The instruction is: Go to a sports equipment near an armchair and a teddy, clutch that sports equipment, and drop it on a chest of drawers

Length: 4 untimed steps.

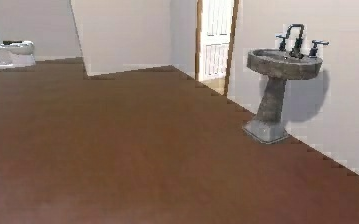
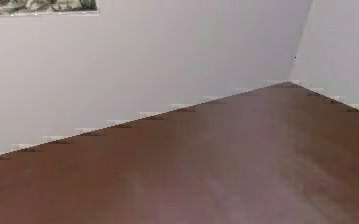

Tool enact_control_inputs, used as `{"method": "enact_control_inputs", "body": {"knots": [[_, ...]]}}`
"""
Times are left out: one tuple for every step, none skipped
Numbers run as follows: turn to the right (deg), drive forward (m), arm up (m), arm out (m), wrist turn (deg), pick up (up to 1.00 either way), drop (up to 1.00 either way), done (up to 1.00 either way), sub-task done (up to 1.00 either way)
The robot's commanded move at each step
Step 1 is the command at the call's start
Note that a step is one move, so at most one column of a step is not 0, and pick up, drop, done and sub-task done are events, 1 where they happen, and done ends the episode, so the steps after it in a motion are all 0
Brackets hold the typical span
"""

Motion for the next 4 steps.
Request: {"method": "enact_control_inputs", "body": {"knots": [[0.0, 1.0, 0.0, 0.0, 0.0, 0.0, 0.0, 0.0, 0.0], [3.0, 0.0, 0.0, 0.0, 0.0, 0.0, 0.0, 0.0, 0.0], [0.0, 1.0, 0.0, 0.0, 0.0, 0.0, 0.0, 0.0, 0.0], [3.0, 0.0, 0.0, 0.0, 0.0, 0.0, 0.0, 0.0, 0.0]]}}
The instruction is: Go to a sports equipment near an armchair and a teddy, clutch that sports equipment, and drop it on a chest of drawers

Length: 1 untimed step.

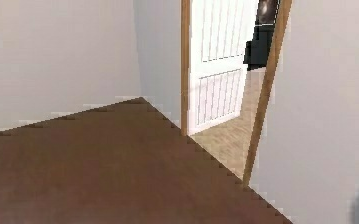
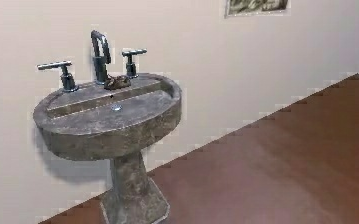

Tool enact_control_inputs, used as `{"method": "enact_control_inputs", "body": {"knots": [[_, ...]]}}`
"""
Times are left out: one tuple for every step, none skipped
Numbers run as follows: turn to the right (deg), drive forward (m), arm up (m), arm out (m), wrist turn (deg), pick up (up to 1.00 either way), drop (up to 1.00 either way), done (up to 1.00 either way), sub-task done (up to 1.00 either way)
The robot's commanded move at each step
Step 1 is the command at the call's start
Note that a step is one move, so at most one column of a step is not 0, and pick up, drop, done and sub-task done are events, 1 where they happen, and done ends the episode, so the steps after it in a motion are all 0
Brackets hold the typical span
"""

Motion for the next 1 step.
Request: {"method": "enact_control_inputs", "body": {"knots": [[0.0, 0.15, 0.0, 0.0, 0.0, 0.0, 0.0, 0.0, 0.0]]}}
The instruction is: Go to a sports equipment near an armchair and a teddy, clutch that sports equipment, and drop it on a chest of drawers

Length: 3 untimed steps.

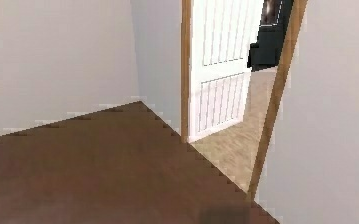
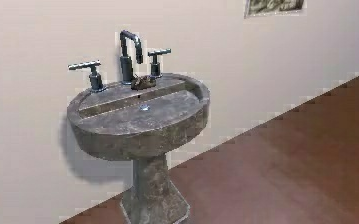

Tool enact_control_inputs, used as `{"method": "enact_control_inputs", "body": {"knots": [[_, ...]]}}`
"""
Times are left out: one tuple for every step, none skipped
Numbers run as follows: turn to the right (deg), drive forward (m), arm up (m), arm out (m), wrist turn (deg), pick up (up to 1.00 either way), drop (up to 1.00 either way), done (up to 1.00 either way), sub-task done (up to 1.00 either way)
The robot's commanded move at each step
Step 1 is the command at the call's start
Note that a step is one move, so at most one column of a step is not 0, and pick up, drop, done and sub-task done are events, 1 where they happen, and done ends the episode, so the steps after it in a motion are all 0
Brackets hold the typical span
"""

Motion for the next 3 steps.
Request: {"method": "enact_control_inputs", "body": {"knots": [[-3.0, 0.0, 0.0, 0.0, 0.0, 0.0, 0.0, 0.0, 0.0], [0.0, 1.0, 0.0, 0.0, 0.0, 0.0, 0.0, 0.0, 0.0], [0.0, 0.15, 0.0, 0.0, 0.0, 0.0, 0.0, 0.0, 0.0]]}}
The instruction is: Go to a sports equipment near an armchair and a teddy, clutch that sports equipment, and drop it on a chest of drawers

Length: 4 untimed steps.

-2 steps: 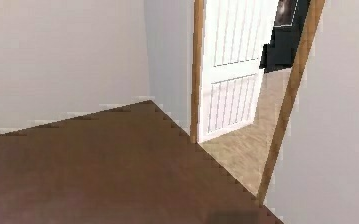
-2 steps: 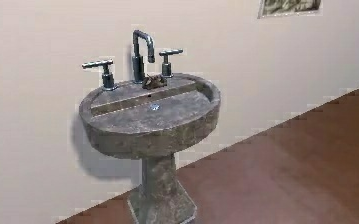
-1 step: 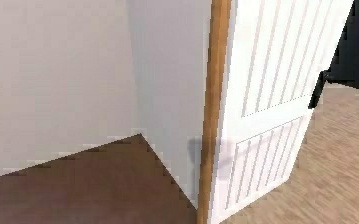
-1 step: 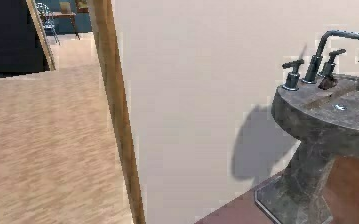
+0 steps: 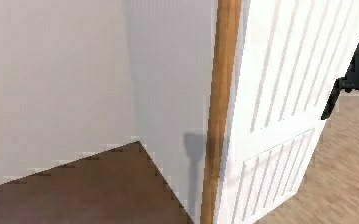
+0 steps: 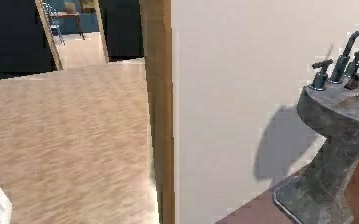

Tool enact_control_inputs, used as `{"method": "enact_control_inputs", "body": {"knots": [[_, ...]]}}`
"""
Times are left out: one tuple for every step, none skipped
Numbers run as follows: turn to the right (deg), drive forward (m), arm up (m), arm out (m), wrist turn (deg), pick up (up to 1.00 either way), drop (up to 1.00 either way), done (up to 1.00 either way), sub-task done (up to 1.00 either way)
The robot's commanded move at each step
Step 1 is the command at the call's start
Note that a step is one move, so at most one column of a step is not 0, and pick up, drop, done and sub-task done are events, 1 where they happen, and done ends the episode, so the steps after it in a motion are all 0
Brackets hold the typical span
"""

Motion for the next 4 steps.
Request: {"method": "enact_control_inputs", "body": {"knots": [[45.0, 0.0, 0.0, 0.0, 0.0, 0.0, 0.0, 0.0, 0.0], [9.0, 0.0, 0.0, 0.0, 0.0, 0.0, 0.0, 0.0, 0.0], [0.0, 0.75, 0.0, 0.0, 0.0, 0.0, 0.0, 0.0, 0.0], [12.0, 0.0, 0.0, 0.0, 0.0, 0.0, 0.0, 0.0, 0.0]]}}
